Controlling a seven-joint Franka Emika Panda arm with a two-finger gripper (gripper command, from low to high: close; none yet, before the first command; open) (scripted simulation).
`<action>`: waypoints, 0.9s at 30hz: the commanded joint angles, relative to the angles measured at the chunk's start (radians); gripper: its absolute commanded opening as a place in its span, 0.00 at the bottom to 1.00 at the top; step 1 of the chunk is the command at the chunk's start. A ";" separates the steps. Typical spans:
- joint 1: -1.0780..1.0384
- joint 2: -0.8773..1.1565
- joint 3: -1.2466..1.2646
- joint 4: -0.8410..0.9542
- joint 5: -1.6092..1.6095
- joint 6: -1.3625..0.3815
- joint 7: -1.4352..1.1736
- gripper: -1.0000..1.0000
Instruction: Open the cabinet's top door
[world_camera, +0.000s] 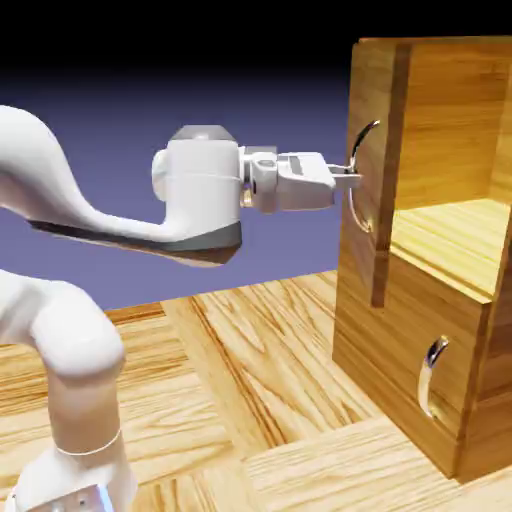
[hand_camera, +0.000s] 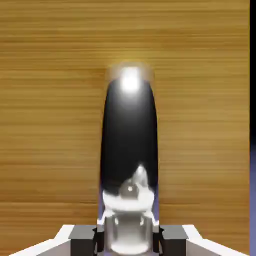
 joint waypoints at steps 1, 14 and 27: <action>-0.019 -0.020 0.032 -0.020 0.046 -0.019 -0.020 0.00; -0.076 -0.249 0.439 -0.179 0.611 -0.346 -0.238 0.00; -0.065 -0.210 0.910 -0.062 1.084 -0.811 -0.278 0.00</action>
